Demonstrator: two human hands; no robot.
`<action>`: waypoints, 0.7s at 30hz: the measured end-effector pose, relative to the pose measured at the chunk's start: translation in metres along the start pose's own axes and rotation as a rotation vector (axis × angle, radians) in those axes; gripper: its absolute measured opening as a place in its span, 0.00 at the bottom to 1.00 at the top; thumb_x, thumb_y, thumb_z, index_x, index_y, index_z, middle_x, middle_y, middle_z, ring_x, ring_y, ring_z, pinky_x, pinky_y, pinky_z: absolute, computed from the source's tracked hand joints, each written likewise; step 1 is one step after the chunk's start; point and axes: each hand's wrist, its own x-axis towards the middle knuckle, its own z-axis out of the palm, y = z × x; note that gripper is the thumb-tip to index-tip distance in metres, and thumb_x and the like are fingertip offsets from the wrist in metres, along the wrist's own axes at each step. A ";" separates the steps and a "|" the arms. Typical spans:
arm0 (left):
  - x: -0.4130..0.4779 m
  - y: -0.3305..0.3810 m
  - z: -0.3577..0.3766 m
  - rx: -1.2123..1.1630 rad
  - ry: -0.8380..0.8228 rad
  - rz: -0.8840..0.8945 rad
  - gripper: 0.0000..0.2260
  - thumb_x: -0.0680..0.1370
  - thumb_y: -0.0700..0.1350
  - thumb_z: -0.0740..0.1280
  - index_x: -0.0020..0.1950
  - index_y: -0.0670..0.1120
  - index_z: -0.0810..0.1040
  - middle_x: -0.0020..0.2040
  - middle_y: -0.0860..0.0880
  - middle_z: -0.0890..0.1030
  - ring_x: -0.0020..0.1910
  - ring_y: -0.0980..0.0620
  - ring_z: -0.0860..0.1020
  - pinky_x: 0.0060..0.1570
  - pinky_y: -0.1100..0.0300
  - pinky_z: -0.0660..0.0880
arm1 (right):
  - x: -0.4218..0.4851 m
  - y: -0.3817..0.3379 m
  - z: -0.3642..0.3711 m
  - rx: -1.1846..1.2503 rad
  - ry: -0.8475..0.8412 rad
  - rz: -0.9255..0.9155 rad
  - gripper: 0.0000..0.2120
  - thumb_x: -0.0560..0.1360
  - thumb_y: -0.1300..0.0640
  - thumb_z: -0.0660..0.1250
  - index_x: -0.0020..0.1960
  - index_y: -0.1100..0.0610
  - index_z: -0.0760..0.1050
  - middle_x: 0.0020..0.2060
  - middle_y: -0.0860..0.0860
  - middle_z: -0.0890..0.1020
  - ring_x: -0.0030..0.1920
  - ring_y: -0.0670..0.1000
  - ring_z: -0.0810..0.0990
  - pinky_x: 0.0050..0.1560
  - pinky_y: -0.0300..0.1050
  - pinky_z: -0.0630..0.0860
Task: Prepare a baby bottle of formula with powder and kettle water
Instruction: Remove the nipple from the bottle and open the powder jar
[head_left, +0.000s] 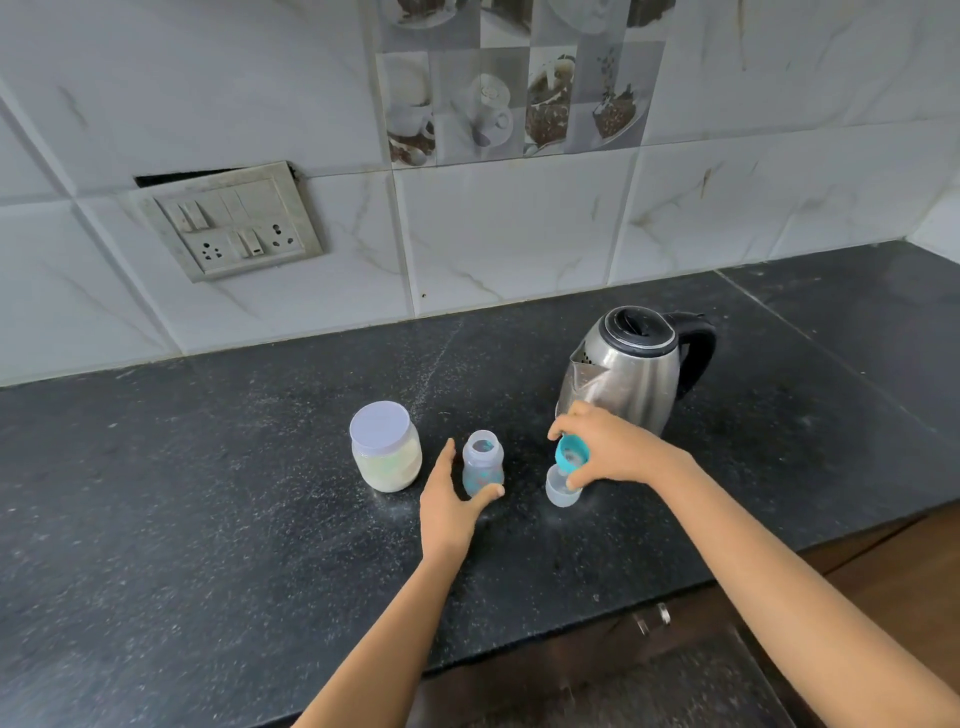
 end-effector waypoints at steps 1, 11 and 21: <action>-0.003 -0.002 -0.001 0.009 0.024 -0.002 0.41 0.67 0.48 0.78 0.75 0.53 0.61 0.72 0.55 0.68 0.70 0.56 0.66 0.67 0.59 0.63 | 0.000 0.000 0.005 -0.038 -0.001 0.000 0.30 0.65 0.51 0.76 0.65 0.50 0.71 0.57 0.48 0.71 0.56 0.50 0.72 0.54 0.46 0.75; -0.026 -0.023 -0.025 0.100 0.329 0.080 0.30 0.67 0.53 0.77 0.64 0.51 0.67 0.56 0.57 0.70 0.59 0.54 0.69 0.56 0.61 0.65 | 0.008 -0.001 0.031 -0.129 -0.020 0.012 0.36 0.64 0.48 0.77 0.68 0.50 0.67 0.62 0.50 0.70 0.61 0.51 0.73 0.57 0.45 0.75; 0.022 -0.007 -0.080 -0.086 0.363 0.022 0.46 0.58 0.51 0.81 0.70 0.48 0.62 0.65 0.53 0.68 0.63 0.56 0.67 0.62 0.59 0.66 | 0.067 -0.127 -0.007 0.120 0.198 -0.281 0.28 0.74 0.43 0.68 0.68 0.56 0.68 0.61 0.52 0.71 0.56 0.49 0.74 0.54 0.45 0.73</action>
